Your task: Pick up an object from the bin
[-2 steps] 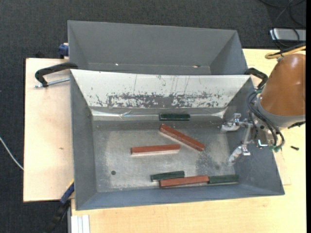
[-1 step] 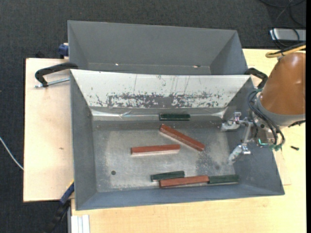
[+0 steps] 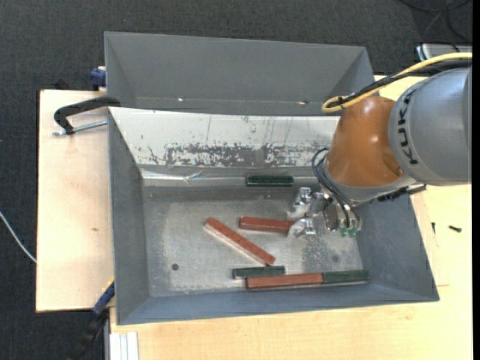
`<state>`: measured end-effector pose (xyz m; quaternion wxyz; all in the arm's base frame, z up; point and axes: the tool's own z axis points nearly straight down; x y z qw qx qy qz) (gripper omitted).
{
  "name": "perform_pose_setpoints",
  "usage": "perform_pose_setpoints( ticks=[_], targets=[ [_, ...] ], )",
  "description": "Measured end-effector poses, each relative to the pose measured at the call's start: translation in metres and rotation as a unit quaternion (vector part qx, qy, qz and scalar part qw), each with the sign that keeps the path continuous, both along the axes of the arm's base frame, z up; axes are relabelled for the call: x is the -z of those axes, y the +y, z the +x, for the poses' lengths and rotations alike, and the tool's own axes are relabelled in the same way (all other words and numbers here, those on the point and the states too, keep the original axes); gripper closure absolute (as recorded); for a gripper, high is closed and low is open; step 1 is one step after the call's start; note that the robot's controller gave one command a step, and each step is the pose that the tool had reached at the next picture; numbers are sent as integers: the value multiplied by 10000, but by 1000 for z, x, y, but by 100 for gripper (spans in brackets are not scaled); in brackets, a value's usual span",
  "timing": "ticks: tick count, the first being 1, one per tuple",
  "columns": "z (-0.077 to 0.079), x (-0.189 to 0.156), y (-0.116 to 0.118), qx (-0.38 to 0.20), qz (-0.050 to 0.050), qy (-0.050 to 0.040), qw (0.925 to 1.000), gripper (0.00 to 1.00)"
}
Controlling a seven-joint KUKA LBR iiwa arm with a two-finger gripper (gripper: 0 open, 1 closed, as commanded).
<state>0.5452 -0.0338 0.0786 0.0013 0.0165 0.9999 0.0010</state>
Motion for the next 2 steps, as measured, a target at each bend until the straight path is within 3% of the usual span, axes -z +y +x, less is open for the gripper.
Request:
perform_pose_setpoints(
  ticks=[1, 2],
  targets=[
    [0, 0, 0, 1, -1, 0, 10000, 100],
    [13, -155, 0, -187, -12, -44, 9998, 100]
  ],
)
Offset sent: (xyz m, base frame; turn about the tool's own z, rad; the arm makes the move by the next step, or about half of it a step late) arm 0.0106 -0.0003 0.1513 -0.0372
